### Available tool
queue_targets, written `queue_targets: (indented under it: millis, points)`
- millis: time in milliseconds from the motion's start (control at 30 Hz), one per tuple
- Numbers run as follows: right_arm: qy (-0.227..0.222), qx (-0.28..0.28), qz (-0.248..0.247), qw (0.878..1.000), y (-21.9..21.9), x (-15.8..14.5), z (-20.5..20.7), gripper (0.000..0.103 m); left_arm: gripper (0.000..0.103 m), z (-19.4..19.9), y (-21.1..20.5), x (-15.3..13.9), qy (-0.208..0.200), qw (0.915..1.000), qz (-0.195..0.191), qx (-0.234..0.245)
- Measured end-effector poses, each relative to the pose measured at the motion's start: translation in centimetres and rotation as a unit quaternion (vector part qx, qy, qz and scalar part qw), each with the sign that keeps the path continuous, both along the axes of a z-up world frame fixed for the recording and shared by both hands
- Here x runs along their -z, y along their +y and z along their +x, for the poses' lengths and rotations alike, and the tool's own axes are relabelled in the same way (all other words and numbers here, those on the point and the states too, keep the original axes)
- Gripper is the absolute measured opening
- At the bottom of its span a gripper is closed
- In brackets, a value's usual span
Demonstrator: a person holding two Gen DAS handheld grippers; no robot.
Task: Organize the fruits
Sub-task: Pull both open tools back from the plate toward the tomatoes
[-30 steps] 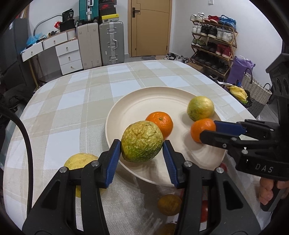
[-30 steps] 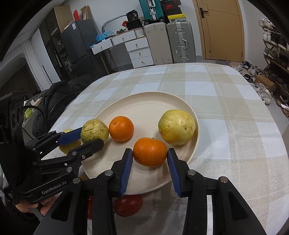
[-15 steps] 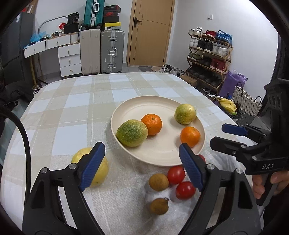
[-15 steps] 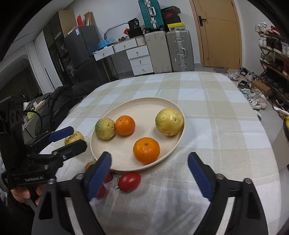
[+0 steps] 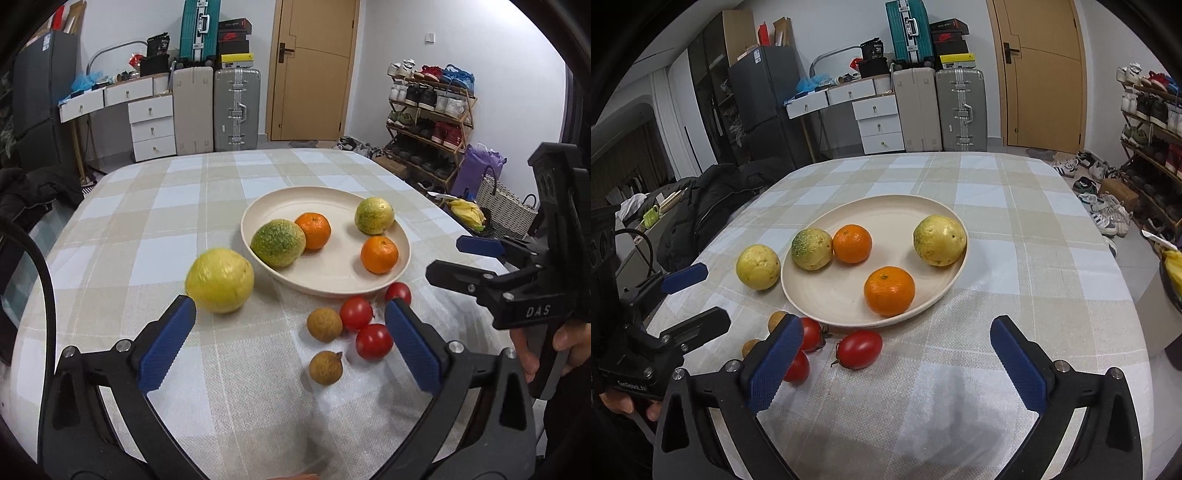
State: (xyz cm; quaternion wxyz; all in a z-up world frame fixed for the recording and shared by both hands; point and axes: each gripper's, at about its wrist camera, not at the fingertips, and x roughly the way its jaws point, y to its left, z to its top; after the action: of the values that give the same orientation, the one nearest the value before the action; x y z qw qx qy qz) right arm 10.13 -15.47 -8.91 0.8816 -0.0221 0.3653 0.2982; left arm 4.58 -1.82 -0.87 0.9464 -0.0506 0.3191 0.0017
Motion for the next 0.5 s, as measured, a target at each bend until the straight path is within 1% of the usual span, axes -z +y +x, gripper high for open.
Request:
queue_targets:
  millis: [100, 300, 500]
  points:
    - [0.013, -0.001, 0.004, 1.0, 0.0, 0.4, 0.3, 0.103, 0.102, -0.1, -0.2, 0.1, 0.001, 1.0, 0.006, 0.0]
    - [0.021, -0.002, -0.01, 1.0, 0.3, 1.1, 0.5, 0.103, 0.102, -0.3, -0.7, 0.5, 0.004, 0.9997, 0.025, 0.006]
    - [0.041, 0.002, -0.032, 0.999, 0.5, 2.2, 0.9, 0.103, 0.102, 0.7, -0.4, 1.5, 0.029, 0.9993, 0.024, 0.004]
